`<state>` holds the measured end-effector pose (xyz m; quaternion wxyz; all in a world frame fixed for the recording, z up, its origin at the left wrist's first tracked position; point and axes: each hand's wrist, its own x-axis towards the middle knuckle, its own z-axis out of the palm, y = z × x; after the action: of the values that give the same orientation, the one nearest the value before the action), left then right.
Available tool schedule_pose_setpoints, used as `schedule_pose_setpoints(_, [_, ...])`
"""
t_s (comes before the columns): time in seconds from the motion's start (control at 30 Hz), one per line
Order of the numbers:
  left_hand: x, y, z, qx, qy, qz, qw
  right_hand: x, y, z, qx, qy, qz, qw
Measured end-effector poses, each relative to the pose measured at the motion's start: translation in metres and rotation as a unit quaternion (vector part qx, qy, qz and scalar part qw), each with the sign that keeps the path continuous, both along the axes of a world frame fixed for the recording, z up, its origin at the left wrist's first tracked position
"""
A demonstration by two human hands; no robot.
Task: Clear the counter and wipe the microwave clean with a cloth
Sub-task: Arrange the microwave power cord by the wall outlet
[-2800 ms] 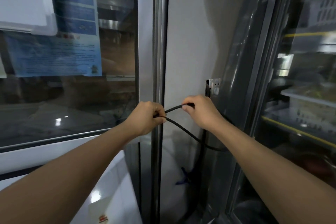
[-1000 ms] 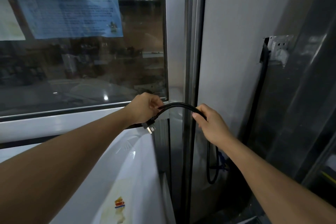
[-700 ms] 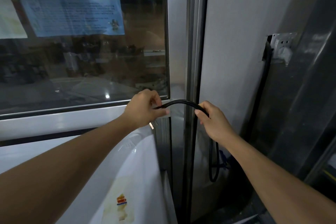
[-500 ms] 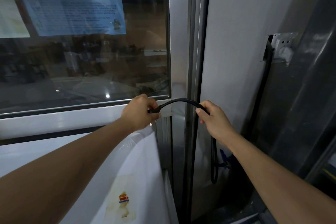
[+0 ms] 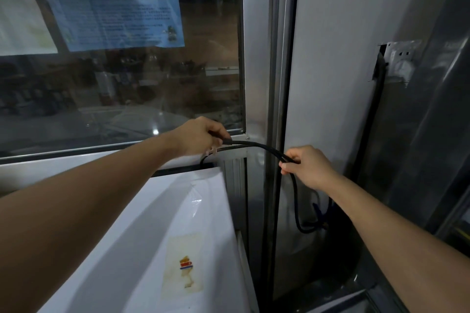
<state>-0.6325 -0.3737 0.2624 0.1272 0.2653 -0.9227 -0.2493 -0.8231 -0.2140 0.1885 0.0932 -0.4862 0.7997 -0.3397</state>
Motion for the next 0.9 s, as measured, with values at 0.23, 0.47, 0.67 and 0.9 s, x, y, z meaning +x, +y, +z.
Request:
schedule_pose_setpoints(0.23, [-0.003,0.005,-0.001,-0.097,-0.050,-0.025,0.994,0.006,-0.010,-0.009,0.103,0.110,-0.020,0.988])
schedule_pose_setpoints(0.47, [0.005,-0.002,0.004,-0.127,-0.053,0.017,0.990,0.007,-0.029,-0.014,0.053,-0.002,-0.010,0.999])
schedule_pose_setpoints(0.67, [0.011,-0.007,0.001,-0.146,-0.044,0.054,0.987,0.016,-0.052,-0.024,-0.023,-0.041,-0.051,0.998])
schedule_pose_setpoints(0.9, [0.007,-0.008,-0.005,-0.200,-0.042,0.057,0.977,0.026,-0.072,-0.051,-0.092,-0.015,-0.120,0.988])
